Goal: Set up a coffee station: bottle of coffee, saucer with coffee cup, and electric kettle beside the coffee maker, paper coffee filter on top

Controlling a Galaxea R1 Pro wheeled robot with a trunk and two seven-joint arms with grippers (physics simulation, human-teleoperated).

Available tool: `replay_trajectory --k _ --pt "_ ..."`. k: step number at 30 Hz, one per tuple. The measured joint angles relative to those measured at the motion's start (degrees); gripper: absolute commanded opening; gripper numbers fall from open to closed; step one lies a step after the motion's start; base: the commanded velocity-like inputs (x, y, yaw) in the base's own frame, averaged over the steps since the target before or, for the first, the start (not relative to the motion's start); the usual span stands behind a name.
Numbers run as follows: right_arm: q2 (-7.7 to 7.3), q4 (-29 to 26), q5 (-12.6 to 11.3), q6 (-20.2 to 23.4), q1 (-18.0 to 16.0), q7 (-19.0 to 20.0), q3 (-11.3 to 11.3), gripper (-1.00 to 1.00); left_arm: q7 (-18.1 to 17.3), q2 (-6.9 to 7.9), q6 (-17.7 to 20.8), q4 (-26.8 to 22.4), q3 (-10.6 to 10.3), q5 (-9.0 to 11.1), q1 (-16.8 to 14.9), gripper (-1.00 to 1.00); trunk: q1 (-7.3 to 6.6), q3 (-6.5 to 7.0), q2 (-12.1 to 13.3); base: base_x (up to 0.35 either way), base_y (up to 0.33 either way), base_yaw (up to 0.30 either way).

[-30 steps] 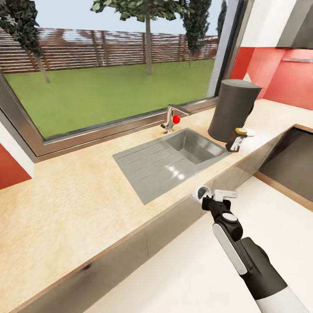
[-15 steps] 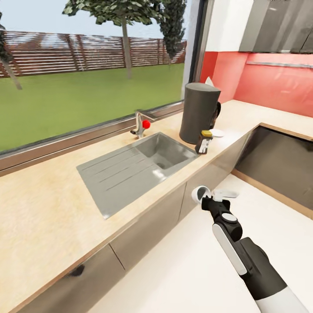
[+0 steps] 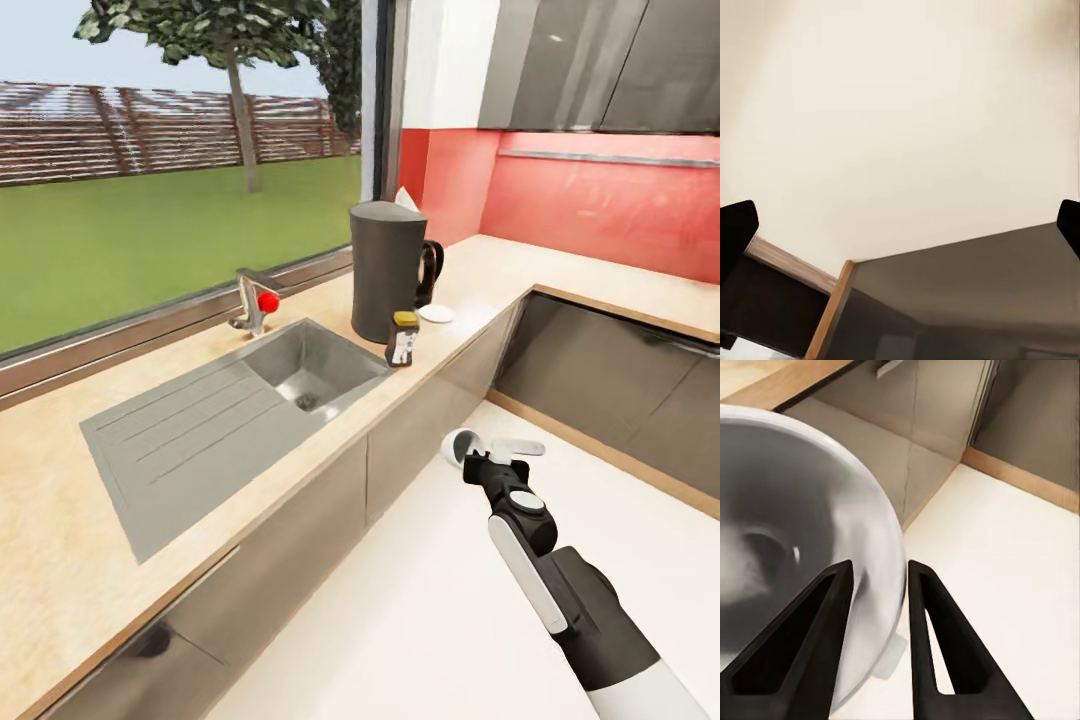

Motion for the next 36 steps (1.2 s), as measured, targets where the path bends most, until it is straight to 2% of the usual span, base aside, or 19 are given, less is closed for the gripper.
replay_trajectory --k 18,33,35,36 --pt "0.12 0.04 0.12 0.01 0.03 0.0 0.22 -1.0 -0.64 0.0 -0.02 -0.01 -0.05 0.0 0.04 1.0 -0.01 1.42 -0.01 0.264 -0.179 -0.127" --pt "0.13 0.06 0.12 0.09 0.04 0.0 0.34 -1.0 -0.67 0.0 -0.06 0.01 0.08 0.0 0.05 1.0 -0.01 2.75 -0.01 0.32 -0.114 -0.01" --pt "0.13 0.06 0.1 0.06 0.05 0.0 1.03 -1.0 -0.68 0.0 -0.06 0.0 0.08 0.0 0.04 1.0 -0.01 2.93 -0.01 0.277 -0.207 0.0" --pt "0.19 0.06 1.2 -0.07 0.06 -1.89 3.2 -1.0 -0.68 -0.06 -0.06 -0.01 0.07 0.0 0.02 1.0 0.0 3.01 -0.01 0.252 -0.227 0.0"
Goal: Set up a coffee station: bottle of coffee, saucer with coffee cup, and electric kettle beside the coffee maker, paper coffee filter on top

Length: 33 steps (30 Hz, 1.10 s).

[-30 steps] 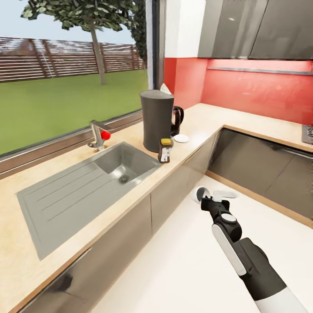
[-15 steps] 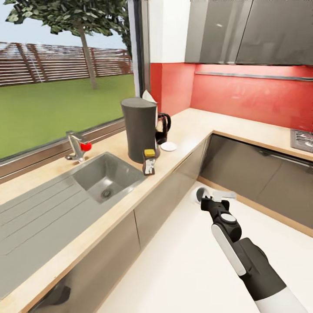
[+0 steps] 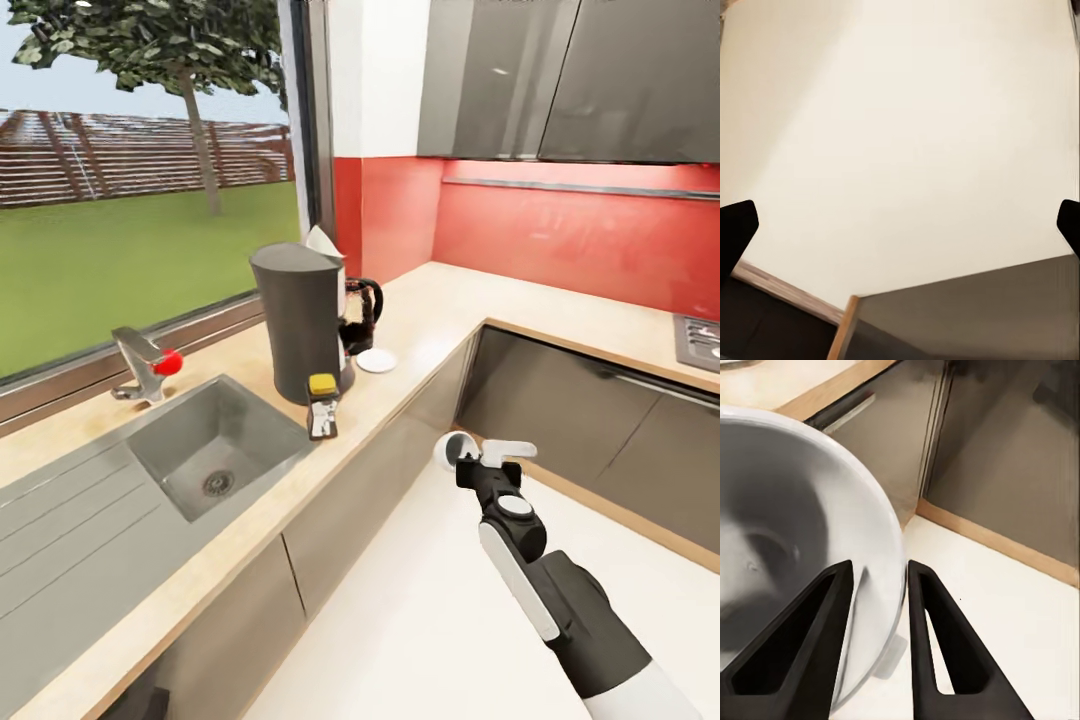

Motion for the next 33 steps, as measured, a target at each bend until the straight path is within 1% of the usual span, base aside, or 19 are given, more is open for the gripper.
replay_trajectory --k 4,24,33 --pt "0.19 0.0 0.87 0.05 -0.03 -1.74 0.42 -1.0 -0.01 -0.22 0.0 -0.03 0.0 -0.06 0.04 1.0 0.01 0.36 0.0 0.19 -0.266 0.0" --pt "0.2 0.0 0.9 0.03 -0.02 -1.84 0.44 -1.0 -0.01 -0.21 0.0 0.01 0.0 0.0 0.05 1.0 0.01 2.15 0.0 0.133 -0.297 0.0" --pt "0.2 0.0 0.9 0.04 -0.02 -1.83 0.45 -1.0 0.0 -0.22 0.0 0.0 0.01 0.0 0.06 1.0 0.0 2.96 0.0 0.221 -0.253 0.0"
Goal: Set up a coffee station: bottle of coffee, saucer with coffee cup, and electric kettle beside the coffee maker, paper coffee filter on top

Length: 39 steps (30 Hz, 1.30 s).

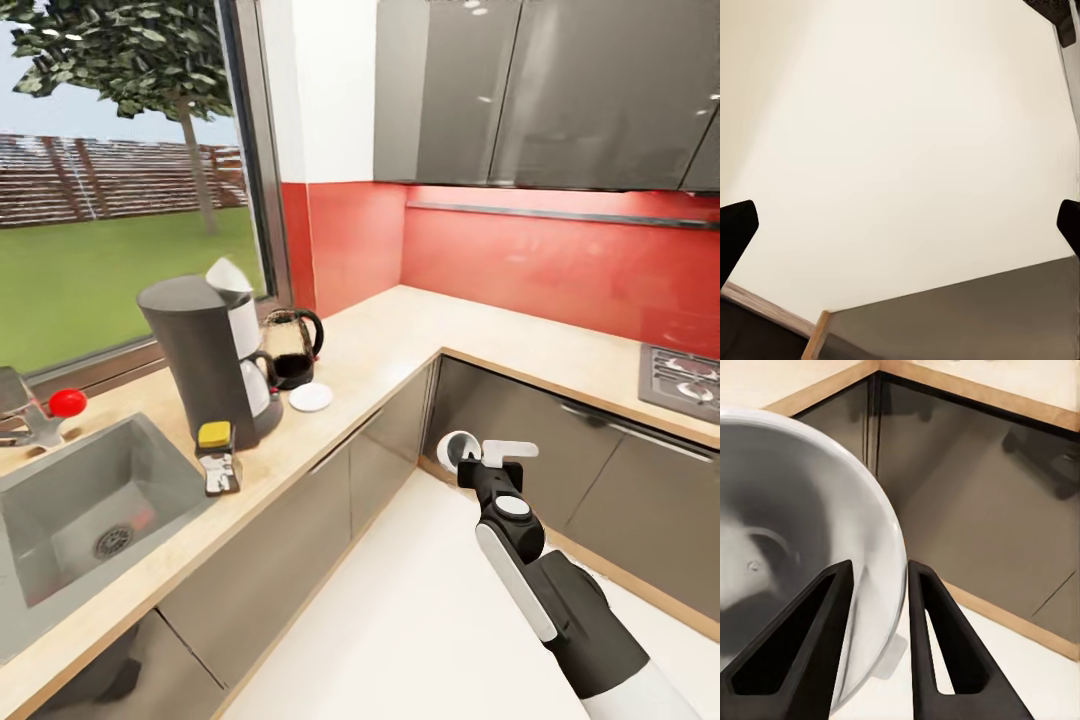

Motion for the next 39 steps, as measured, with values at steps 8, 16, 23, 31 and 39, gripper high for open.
replay_trajectory --k 8,16,23,31,39 --pt "0.0 0.08 0.01 0.07 0.01 0.0 0.0 -1.0 0.01 0.01 0.0 0.0 0.13 0.0 0.02 1.0 0.0 0.72 0.0 0.247 -0.196 0.0" --pt "0.09 0.06 -0.02 -0.09 -0.02 0.31 2.64 -1.0 0.0 -0.03 0.01 0.0 0.14 0.0 0.01 1.0 0.0 1.06 0.0 0.242 -0.182 0.064" --pt "0.09 0.1 0.01 -0.1 -0.01 0.34 2.81 -1.0 0.09 -0.15 0.0 -0.07 0.03 0.0 -0.04 1.0 0.02 1.53 0.01 0.056 -0.04 0.174" --pt "0.04 0.1 -0.04 -0.14 0.0 0.3 5.23 -1.0 0.46 -1.15 0.07 -0.09 0.0 -0.06 -0.05 1.0 0.02 2.09 0.01 0.002 -0.002 0.177" --pt "0.08 0.15 0.09 -0.1 -0.01 0.18 6.91 -1.0 0.88 -1.8 0.09 -0.09 -0.14 -0.08 -0.05 1.0 0.02 2.66 0.01 0.007 -0.014 0.177"
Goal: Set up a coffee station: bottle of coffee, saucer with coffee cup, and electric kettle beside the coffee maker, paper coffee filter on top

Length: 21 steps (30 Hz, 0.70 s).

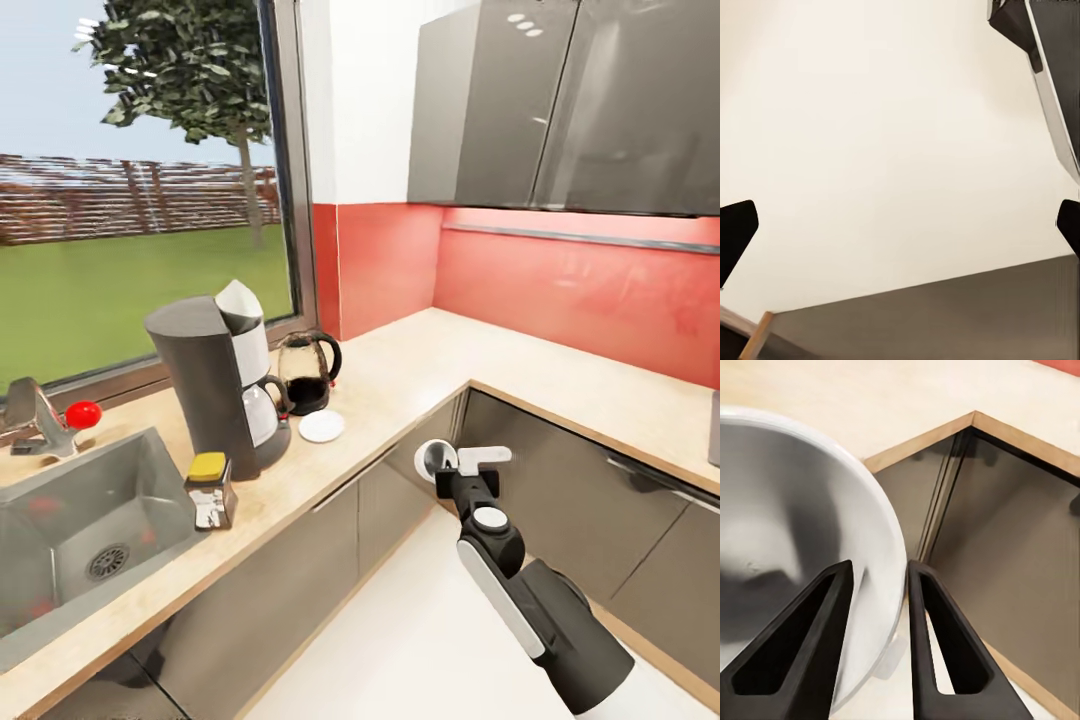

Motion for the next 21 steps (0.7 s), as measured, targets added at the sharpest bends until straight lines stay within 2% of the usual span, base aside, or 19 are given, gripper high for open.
replay_trajectory --k 8,21 --pt "0.01 -0.05 -0.01 0.01 -0.01 0.0 0.04 -1.0 0.01 -0.04 0.01 0.04 0.13 0.02 0.03 1.0 -0.01 0.56 0.0 0.08 -0.229 0.178" --pt "0.09 0.01 -0.09 0.01 -0.01 0.0 0.04 -1.0 0.08 0.05 0.01 0.06 0.08 0.08 0.04 1.0 0.0 1.47 0.0 0.019 -0.272 0.184"
